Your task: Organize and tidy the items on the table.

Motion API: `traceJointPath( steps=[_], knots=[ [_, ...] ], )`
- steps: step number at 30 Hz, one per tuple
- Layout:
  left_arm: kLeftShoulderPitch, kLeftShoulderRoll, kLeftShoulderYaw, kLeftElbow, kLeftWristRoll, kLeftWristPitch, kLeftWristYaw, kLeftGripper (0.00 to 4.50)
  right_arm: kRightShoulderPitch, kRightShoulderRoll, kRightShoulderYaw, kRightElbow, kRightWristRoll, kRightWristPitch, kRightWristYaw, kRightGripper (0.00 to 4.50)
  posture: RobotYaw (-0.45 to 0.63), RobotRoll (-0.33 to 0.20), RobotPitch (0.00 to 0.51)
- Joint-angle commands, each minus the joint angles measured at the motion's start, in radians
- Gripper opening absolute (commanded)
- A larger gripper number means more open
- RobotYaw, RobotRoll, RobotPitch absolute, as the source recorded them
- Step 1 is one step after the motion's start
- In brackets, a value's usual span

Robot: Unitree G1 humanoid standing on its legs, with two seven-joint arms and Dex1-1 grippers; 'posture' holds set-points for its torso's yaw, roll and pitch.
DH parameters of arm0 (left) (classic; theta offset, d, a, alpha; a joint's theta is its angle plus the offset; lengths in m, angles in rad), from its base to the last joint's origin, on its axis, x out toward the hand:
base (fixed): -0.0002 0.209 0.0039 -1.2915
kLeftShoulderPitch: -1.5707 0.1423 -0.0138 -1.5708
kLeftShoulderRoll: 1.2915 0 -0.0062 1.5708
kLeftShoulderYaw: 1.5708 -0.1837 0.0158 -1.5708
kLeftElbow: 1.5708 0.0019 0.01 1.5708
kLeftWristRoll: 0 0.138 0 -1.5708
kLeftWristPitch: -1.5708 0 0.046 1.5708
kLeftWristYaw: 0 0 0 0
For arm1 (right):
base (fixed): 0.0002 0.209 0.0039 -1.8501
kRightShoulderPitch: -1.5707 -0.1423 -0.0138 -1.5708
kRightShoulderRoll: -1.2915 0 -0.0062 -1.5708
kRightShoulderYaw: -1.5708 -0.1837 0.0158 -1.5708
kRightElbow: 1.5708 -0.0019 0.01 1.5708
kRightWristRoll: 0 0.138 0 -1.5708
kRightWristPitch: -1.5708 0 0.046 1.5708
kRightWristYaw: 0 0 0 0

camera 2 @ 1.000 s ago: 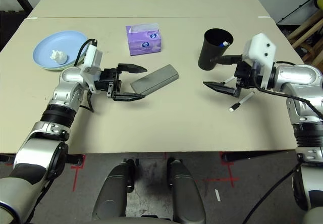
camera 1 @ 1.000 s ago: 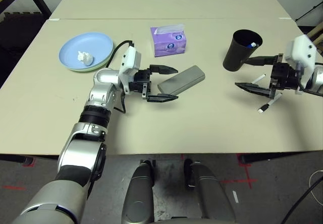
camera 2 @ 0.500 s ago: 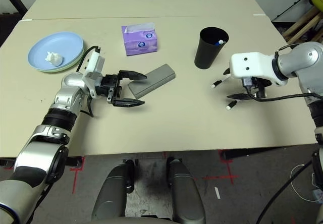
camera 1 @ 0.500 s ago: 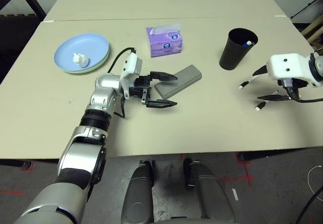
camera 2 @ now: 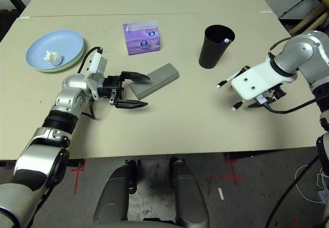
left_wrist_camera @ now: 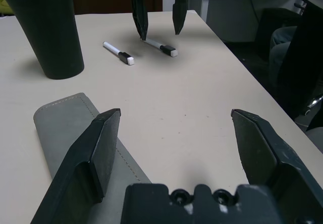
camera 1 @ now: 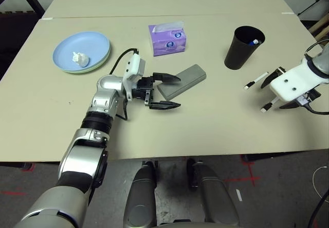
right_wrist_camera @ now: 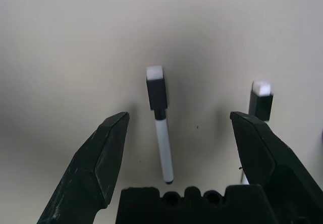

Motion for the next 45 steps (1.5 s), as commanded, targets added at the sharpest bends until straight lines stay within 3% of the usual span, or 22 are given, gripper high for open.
traceJointPath(
  steps=[1, 16, 33, 37, 45],
  knots=[
    [-0.008, 0.010, -0.008, -0.005, 0.012, 0.005, -0.009, 4.47, 0.025, -0.008, 0.017, -0.008, -0.003, -0.040, 0.006, 4.50, 0.02, 0.000, 0.271],
    [-0.010, 0.022, -0.008, -0.011, 0.017, 0.007, 0.005, 4.47, -0.024, 0.078, 0.044, 0.104, -0.091, -0.186, -0.017, 4.50, 0.05, 0.000, 0.275],
    [-0.006, 0.025, -0.005, -0.014, 0.016, 0.001, 0.023, 4.47, -0.055, 0.105, 0.060, 0.173, -0.143, -0.237, -0.011, 4.50, 0.06, 0.000, 0.270],
    [-0.005, 0.027, -0.005, -0.020, 0.013, 0.003, 0.025, 4.50, -0.061, 0.111, 0.070, 0.184, -0.146, -0.241, 0.001, 3.57, 0.06, 0.000, 0.270],
    [-0.006, 0.030, -0.004, -0.022, 0.013, 0.004, 0.027, 4.50, -0.065, 0.120, 0.095, 0.186, -0.132, -0.234, 0.006, 0.62, 0.07, 0.000, 0.270]
  ],
)
